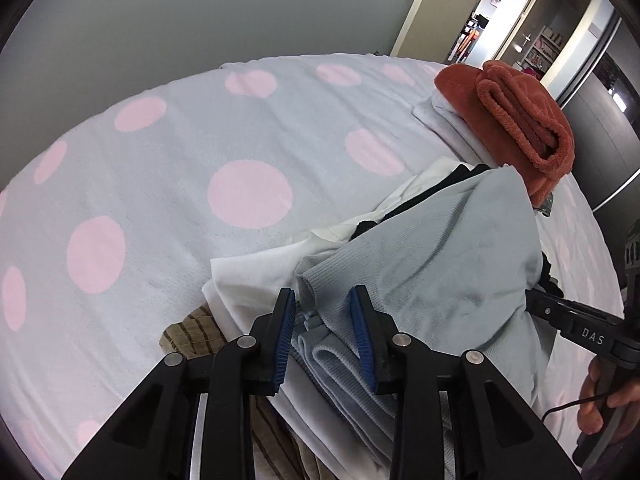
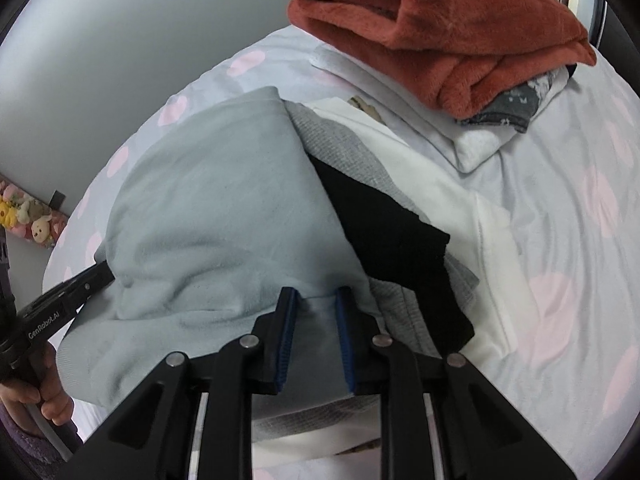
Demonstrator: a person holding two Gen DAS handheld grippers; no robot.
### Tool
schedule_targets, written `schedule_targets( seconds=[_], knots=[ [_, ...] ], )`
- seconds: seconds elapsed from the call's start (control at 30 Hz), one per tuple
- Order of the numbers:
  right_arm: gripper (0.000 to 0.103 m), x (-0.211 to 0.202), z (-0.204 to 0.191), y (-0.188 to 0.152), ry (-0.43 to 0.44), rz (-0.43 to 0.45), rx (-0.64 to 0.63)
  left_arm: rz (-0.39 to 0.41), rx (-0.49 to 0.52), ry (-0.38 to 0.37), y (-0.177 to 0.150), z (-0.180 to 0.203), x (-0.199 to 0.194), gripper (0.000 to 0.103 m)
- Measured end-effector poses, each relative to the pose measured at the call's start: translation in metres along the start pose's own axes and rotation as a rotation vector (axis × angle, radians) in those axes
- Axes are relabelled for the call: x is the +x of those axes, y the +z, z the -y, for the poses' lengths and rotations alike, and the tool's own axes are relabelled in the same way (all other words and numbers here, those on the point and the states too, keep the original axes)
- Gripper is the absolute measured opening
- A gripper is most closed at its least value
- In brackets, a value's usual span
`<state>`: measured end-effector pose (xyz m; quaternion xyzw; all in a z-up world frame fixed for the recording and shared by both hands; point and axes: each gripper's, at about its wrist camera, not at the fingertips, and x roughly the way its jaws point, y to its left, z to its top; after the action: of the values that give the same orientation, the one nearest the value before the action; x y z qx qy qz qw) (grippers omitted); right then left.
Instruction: Fold clothes
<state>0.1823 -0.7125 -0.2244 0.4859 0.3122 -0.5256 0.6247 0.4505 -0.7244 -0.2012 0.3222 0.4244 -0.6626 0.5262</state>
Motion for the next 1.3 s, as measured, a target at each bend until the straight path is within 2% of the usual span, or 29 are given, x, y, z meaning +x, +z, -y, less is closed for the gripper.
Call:
schedule_targets(
  seconds=[0.1, 0.2, 0.37, 0.47, 0.6, 0.7, 0.8, 1.0, 1.1, 1.2, 1.3],
  knots=[
    [0.019, -0.005, 0.005, 0.000, 0.011, -0.007, 0.031, 0.008, 0.013, 0.010, 0.001, 0.004, -0.009, 0.032],
    [0.020, -0.018, 0.007, -0.002, 0.019, -0.006, 0.071, 0.056, 0.037, 0.017, -0.001, 0.015, -0.034, 0.032],
    [0.020, -0.042, 0.010, -0.011, 0.007, 0.000, 0.122, 0.088, 0.130, -0.069, -0.025, 0.037, -0.080, 0.032],
    [0.020, -0.043, 0.009, -0.017, -0.034, -0.009, 0.112, 0.051, 0.189, -0.099, -0.043, 0.049, -0.079, 0.032],
    [0.020, -0.040, 0.010, -0.025, -0.051, -0.024, 0.122, -0.060, 0.223, -0.054, -0.060, 0.050, -0.044, 0.032],
    [0.020, -0.038, 0.008, -0.027, -0.057, -0.033, 0.130, -0.082, 0.202, -0.067, -0.062, 0.043, -0.034, 0.032],
    [0.020, -0.046, 0.006, -0.029, -0.068, -0.034, 0.146, -0.088, 0.189, -0.067, -0.058, 0.043, -0.041, 0.032],
    [0.021, -0.100, -0.017, -0.035, -0.059, 0.024, 0.146, 0.018, 0.255, -0.005, -0.060, 0.049, -0.094, 0.033],
    [0.023, -0.130, -0.034, -0.036, -0.049, 0.073, 0.145, 0.085, 0.279, 0.033, -0.061, 0.053, -0.124, 0.034],
    [0.023, -0.163, -0.056, -0.041, -0.009, 0.133, 0.135, 0.160, 0.305, 0.080, -0.063, 0.056, -0.157, 0.041],
    [0.026, -0.197, -0.080, -0.052, 0.003, 0.209, 0.107, 0.212, 0.319, 0.111, -0.064, 0.060, -0.181, 0.041]
  ],
)
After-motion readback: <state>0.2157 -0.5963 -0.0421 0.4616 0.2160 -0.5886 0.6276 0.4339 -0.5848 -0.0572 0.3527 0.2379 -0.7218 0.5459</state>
